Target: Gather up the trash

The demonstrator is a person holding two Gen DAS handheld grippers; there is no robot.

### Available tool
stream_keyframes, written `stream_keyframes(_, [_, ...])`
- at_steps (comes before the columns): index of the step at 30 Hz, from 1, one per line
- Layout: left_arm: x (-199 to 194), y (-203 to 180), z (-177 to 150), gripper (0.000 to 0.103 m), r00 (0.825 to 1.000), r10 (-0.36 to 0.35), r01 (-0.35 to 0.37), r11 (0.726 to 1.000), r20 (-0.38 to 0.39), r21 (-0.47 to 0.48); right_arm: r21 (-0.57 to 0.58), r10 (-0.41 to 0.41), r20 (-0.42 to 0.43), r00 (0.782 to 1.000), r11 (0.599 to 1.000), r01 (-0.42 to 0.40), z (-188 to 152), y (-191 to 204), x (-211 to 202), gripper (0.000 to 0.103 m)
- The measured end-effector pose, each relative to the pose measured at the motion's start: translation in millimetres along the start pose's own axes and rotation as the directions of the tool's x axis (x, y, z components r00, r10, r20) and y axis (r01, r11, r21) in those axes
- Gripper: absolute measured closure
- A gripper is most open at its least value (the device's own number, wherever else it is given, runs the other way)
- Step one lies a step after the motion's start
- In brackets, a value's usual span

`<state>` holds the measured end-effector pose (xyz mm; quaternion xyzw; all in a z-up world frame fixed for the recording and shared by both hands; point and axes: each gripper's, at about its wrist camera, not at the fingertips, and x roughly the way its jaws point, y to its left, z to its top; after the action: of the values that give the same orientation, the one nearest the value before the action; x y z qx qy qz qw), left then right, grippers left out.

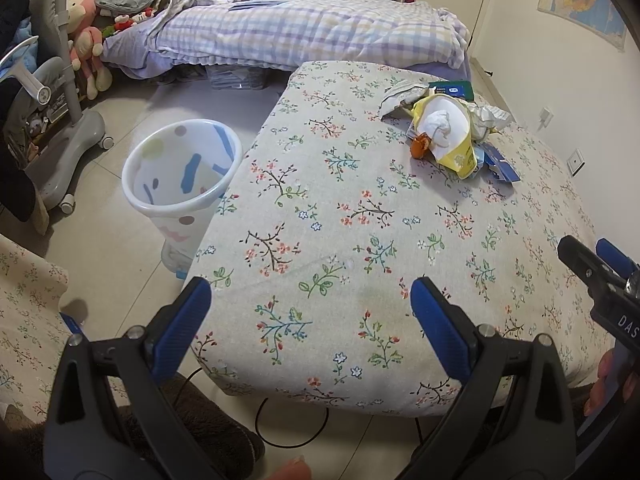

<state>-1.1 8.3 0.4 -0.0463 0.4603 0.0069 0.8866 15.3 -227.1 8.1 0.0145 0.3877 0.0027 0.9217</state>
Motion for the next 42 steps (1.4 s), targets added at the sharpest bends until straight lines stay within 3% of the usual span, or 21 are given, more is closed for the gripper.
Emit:
stream_keyframes(9, [1.5,3.8,14.0,0.003,1.0,-0.002,0.002,1.0,0.001,-0.021,-0.011,-0.006,-0.027,1.0,1.0,0.006,9.7,-7.1,-0.7,0.0])
stream_keyframes(15, [9.0,-5.2,38.9,0.003,0.999,-0.015,0.015,1.0,-0.028,0.008,0.024,0.02,-0.066,0.998,1.0,-0.018,43.5,-27.1,2.7,0.0])
stream_keyframes(23, [37.1,-36.0,94.7,0.003,0.991,-0.124,0.126,0.991,-0.057,0.042,0.11,0.023,-0.106,0.994,0.994,-0.012,87.4,-66.7,38.8,0.0])
stream_keyframes(25, [49.4,-41.9,106.6,0.003,0.982,-0.182,0.184,0.982,-0.053,0.036,0.13,0.029,-0.109,0.994,0.991,-0.014,87.7,-73.9,49.0,0.0])
stream_keyframes(28, [66.4,-49.6,120.6,0.012,0.967,-0.254,0.254,0.967,-0.024,0.027,0.18,0.036,-0.178,0.983,0.984,-0.004,84.2,-89.7,74.9,0.0])
stream_keyframes(34, [108.9,-63.8,145.2,0.034,0.913,-0.406,0.403,0.912,-0.043,-0.073,0.251,0.065,-0.23,0.971,0.968,-0.005,96.0,-112.1,109.1,0.0])
stream_keyframes(36, [121.0,-64.9,149.6,0.041,0.893,-0.446,0.438,0.891,-0.051,-0.119,0.273,0.077,-0.233,0.969,0.962,-0.01,100.5,-116.6,118.3,0.0])
stream_keyframes(42, [140.4,-73.5,149.6,0.057,0.861,-0.503,0.483,0.854,-0.075,-0.193,0.352,0.15,-0.249,0.957,0.934,-0.055,110.0,-124.9,148.5,0.003])
